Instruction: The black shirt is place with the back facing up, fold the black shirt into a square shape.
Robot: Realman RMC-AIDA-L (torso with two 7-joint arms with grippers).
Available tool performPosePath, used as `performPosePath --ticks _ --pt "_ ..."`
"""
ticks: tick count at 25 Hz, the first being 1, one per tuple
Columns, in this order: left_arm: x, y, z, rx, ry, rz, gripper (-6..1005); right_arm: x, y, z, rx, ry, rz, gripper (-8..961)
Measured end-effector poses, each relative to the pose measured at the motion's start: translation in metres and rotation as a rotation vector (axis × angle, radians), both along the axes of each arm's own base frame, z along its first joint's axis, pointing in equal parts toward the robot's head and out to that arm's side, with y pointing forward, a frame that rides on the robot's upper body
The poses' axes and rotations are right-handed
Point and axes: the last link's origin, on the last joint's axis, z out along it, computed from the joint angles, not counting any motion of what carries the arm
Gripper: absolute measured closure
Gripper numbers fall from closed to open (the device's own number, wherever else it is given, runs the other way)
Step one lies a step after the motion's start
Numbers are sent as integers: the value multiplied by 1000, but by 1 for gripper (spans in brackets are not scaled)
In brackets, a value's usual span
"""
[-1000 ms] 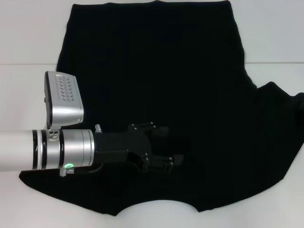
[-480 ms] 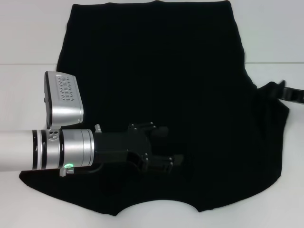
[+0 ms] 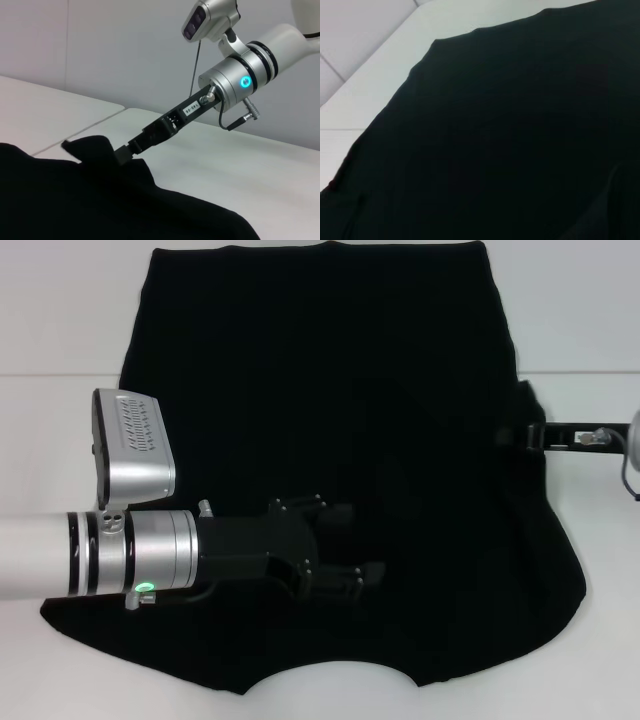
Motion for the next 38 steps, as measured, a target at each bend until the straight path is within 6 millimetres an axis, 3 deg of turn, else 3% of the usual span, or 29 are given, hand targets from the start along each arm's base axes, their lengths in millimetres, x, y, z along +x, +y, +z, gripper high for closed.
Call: performPosePath --ticks 25,33,38 --pt "4 6 5 30 -31 7 111 -21 4 -16 -61 -10 26 951" --pt "3 7 6 38 -35 15 111 -25 8 -7 -37 26 19 858" --pt "4 8 7 43 -34 13 111 -20 8 0 -36 37 -16 659"
